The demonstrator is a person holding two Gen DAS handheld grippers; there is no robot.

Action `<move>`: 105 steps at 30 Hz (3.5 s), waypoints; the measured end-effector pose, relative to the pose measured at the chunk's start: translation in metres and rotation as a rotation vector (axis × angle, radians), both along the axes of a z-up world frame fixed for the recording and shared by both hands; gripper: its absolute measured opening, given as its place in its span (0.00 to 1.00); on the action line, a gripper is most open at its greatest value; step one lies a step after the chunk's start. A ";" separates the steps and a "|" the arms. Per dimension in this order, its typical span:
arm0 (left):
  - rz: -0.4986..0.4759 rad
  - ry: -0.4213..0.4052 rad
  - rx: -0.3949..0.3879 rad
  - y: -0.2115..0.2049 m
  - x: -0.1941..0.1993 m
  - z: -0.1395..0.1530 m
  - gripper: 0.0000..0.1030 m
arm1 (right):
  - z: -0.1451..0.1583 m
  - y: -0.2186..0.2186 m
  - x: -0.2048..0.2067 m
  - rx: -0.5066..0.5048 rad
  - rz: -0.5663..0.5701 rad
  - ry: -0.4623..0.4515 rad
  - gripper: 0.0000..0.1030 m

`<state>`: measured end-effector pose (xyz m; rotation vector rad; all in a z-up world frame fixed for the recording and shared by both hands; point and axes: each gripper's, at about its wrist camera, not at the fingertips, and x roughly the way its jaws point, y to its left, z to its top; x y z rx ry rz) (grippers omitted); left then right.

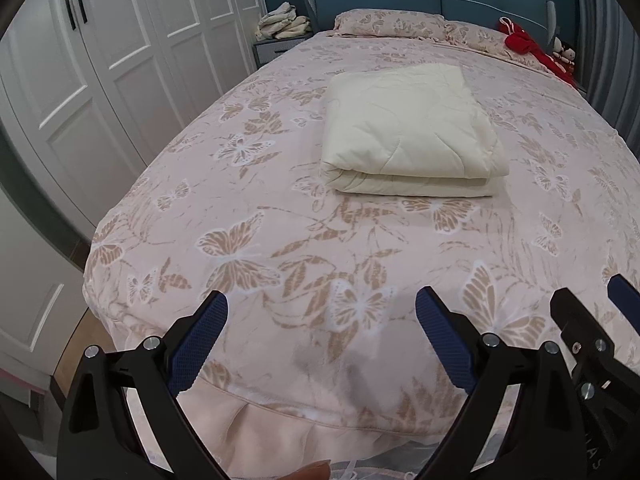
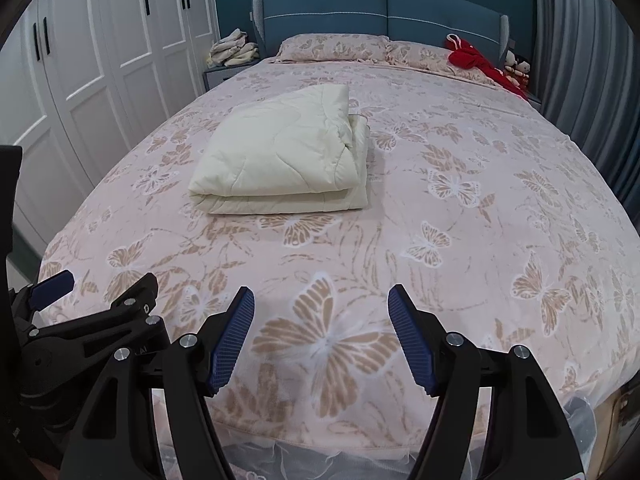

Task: Fold large clothes

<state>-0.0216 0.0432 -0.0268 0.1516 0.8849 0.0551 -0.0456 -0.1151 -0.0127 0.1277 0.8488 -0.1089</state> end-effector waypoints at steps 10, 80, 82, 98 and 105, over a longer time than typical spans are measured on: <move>0.001 -0.016 0.012 0.000 -0.004 0.002 0.90 | 0.001 -0.002 -0.003 0.004 -0.004 0.001 0.66; 0.020 -0.038 0.017 0.004 -0.008 0.005 0.89 | -0.002 -0.008 -0.007 0.041 -0.058 -0.046 0.83; 0.019 -0.040 0.019 0.004 -0.009 0.005 0.89 | -0.003 -0.007 -0.006 0.041 -0.053 -0.043 0.83; 0.033 -0.061 0.026 0.007 -0.010 0.002 0.89 | -0.005 0.000 -0.005 0.036 -0.049 -0.037 0.83; 0.035 -0.068 0.029 0.007 -0.010 0.003 0.89 | -0.005 0.000 -0.005 0.037 -0.050 -0.037 0.83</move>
